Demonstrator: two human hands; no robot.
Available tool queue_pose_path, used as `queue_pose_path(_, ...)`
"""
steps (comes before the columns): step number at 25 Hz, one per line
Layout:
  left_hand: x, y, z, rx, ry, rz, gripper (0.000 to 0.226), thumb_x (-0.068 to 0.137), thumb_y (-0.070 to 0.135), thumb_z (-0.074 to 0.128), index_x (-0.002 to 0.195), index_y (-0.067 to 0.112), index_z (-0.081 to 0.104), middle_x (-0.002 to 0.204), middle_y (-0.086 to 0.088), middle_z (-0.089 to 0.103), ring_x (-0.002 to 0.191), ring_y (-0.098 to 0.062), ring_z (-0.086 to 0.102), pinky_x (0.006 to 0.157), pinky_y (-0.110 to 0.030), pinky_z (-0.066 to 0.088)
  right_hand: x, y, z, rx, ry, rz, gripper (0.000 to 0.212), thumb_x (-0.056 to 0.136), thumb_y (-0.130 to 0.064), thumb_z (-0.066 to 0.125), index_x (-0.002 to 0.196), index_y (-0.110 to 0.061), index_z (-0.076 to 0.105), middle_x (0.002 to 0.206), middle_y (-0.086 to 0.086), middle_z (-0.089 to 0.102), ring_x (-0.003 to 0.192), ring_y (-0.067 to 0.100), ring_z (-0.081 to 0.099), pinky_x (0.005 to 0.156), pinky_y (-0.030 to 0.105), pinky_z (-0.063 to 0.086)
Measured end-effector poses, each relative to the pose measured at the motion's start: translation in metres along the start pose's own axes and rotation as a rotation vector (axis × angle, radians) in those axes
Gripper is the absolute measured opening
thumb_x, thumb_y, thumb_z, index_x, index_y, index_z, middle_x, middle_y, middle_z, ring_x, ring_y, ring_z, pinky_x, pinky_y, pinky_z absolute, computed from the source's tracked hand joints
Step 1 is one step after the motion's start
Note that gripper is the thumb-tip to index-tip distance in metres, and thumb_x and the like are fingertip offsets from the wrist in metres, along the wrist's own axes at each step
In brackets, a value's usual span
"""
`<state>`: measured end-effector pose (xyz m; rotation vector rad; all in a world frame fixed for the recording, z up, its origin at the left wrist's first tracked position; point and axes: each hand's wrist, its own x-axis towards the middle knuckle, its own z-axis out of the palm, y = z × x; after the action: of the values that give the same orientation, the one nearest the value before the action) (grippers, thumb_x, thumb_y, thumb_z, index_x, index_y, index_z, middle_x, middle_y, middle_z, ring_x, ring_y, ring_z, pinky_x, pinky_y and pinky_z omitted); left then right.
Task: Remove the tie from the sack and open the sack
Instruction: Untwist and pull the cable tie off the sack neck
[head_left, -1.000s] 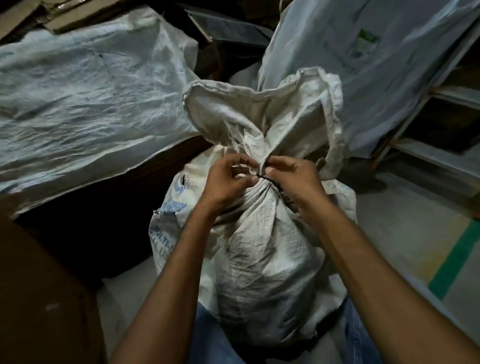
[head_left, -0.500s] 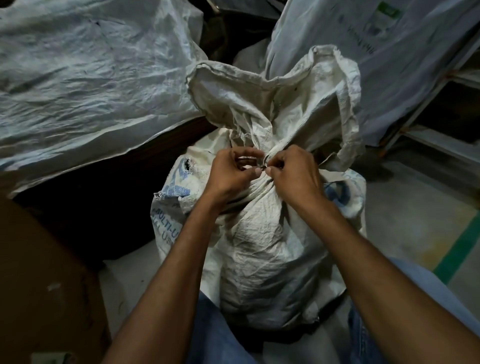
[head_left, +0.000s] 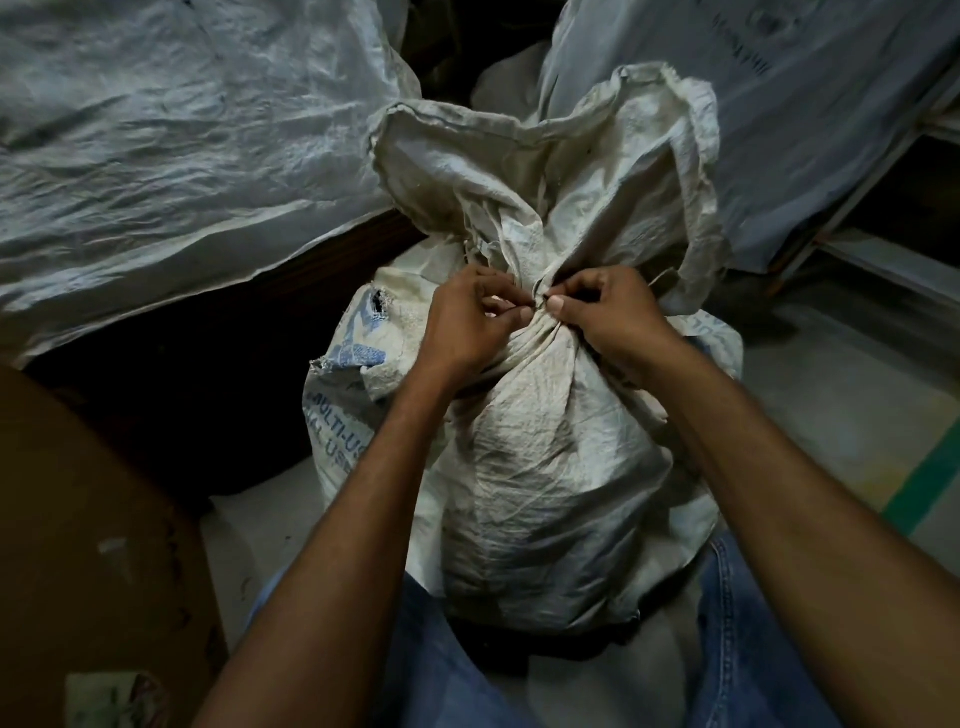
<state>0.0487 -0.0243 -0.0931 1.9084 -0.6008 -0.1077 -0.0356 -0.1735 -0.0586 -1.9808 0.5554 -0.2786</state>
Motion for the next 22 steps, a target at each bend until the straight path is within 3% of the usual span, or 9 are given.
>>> queue_pose_path(4, -0.002, 0.002, 0.004, 0.016, 0.037, 0.005, 0.011, 0.083, 0.016, 0.083, 0.091, 0.013, 0.077, 0.106, 0.003, 0.067, 0.084, -0.006, 0.069, 0.076, -0.024, 0.058, 0.001, 0.001, 0.001, 0.039, 0.005, -0.004, 0.006, 0.092, -0.010, 0.073, 0.096, -0.011, 0.077, 0.089, 0.005, 0.077, 0.091, 0.020, 0.075, 0.094, 0.042, 0.059)
queue_pose_path(7, -0.006, 0.005, 0.004, 0.005, 0.069, -0.005, 0.005, 0.088, 0.015, 0.078, 0.089, 0.014, 0.073, 0.091, 0.009, 0.070, 0.074, 0.004, 0.067, 0.070, -0.019, 0.055, -0.002, 0.000, -0.002, 0.049, 0.018, -0.026, 0.005, 0.093, -0.010, 0.071, 0.095, -0.012, 0.076, 0.088, 0.003, 0.076, 0.088, 0.018, 0.073, 0.091, 0.039, 0.060)
queue_pose_path(10, -0.007, 0.007, 0.002, -0.034, 0.103, -0.039, 0.003, 0.092, 0.016, 0.071, 0.090, 0.019, 0.072, 0.083, 0.012, 0.072, 0.074, 0.002, 0.069, 0.074, -0.030, 0.061, -0.009, -0.003, -0.007, 0.133, 0.015, -0.030, 0.007, 0.096, -0.008, 0.067, 0.100, -0.008, 0.073, 0.087, 0.003, 0.072, 0.083, 0.011, 0.067, 0.084, 0.031, 0.057)
queue_pose_path(14, 0.002, 0.021, 0.000, -0.091, 0.166, -0.025, 0.011, 0.095, 0.029, 0.068, 0.096, 0.018, 0.072, 0.090, 0.006, 0.074, 0.083, -0.009, 0.072, 0.077, -0.044, 0.062, -0.013, -0.011, -0.012, 0.235, 0.049, -0.080, 0.006, 0.096, -0.006, 0.068, 0.097, -0.011, 0.072, 0.091, 0.005, 0.073, 0.087, 0.012, 0.068, 0.085, 0.028, 0.058)
queue_pose_path(18, -0.001, 0.028, 0.002, -0.073, 0.101, 0.000, 0.034, 0.085, 0.036, 0.080, 0.114, 0.019, 0.070, 0.108, 0.006, 0.072, 0.095, -0.009, 0.071, 0.083, -0.035, 0.062, -0.013, -0.019, -0.019, 0.238, 0.074, -0.102, 0.009, 0.097, -0.007, 0.066, 0.095, -0.015, 0.070, 0.087, -0.001, 0.071, 0.079, 0.002, 0.066, 0.076, 0.019, 0.057)
queue_pose_path(22, 0.000, 0.022, 0.005, -0.066, 0.169, -0.057, 0.032, 0.082, 0.032, 0.080, 0.110, 0.020, 0.072, 0.103, 0.007, 0.074, 0.091, -0.007, 0.071, 0.084, -0.041, 0.062, -0.016, -0.023, -0.025, 0.301, 0.055, -0.094, 0.007, 0.099, -0.009, 0.065, 0.099, -0.014, 0.070, 0.085, -0.003, 0.069, 0.078, 0.004, 0.062, 0.069, 0.021, 0.052)
